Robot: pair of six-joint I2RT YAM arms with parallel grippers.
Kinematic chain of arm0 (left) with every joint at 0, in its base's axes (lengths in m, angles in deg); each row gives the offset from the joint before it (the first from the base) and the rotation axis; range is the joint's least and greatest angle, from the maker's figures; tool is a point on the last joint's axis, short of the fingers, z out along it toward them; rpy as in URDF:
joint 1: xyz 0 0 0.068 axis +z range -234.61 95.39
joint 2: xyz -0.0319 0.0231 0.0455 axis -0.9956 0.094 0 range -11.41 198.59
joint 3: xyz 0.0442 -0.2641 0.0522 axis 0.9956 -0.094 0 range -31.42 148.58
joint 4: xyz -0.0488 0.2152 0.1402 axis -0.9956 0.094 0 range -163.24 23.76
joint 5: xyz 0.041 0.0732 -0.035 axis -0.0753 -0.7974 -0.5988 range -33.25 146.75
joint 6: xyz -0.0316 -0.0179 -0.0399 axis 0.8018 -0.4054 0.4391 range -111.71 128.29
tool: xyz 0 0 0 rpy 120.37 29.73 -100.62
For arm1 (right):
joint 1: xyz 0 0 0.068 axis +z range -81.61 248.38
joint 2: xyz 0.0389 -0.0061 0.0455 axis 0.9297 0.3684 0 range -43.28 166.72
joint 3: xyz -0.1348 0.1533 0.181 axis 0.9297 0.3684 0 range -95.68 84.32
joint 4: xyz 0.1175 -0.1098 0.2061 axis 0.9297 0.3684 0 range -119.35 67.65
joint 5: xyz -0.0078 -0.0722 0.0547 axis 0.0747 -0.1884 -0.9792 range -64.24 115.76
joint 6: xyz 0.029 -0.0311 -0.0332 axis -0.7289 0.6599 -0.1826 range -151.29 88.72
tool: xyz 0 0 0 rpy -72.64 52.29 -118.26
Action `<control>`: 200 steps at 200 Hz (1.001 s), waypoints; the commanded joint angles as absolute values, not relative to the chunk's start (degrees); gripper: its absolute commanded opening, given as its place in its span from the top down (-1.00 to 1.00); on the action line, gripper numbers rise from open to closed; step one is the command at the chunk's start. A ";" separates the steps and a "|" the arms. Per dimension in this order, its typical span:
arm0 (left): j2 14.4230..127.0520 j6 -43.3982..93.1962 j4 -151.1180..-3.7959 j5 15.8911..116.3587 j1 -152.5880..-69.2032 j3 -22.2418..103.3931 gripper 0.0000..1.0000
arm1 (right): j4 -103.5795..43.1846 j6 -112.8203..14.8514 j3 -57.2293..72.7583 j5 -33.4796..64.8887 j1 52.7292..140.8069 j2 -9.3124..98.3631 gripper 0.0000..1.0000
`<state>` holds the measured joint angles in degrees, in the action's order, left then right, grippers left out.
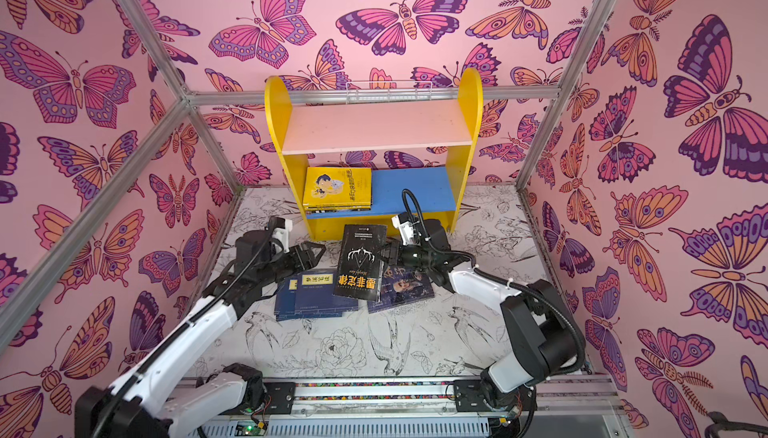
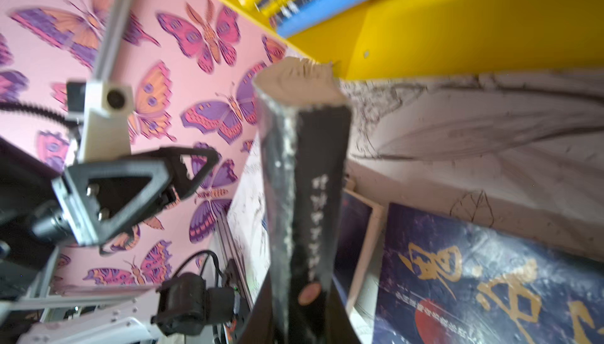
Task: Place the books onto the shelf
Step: 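Grasp the upright black book with the right gripper while left steadies it, then lift the black book toward the shelf with the right gripper, left supporting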
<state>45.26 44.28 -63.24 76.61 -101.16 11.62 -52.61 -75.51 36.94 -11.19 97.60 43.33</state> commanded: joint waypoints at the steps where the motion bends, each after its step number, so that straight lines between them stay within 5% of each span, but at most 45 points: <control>1: 41.48 47.05 -65.52 84.49 -101.05 7.38 -0.66 | -68.86 -82.10 38.76 -5.37 97.39 38.70 1.00; 93: 42.96 52.92 -87.01 92.17 -104.78 1.55 -0.97 | -94.26 -94.23 42.90 16.80 102.22 38.32 1.00; 160: 54.62 54.55 -100.22 93.31 -108.68 5.25 -0.96 | -96.89 -95.84 42.50 18.38 103.63 38.58 1.00; 200: 58.99 56.99 -106.55 93.40 -109.80 8.36 -0.78 | -96.49 -95.88 43.10 18.98 103.64 38.24 1.00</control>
<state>57.30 55.43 -98.69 91.98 -109.01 5.76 -88.70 -94.35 44.35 17.31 103.41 39.33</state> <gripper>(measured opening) 0.911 0.139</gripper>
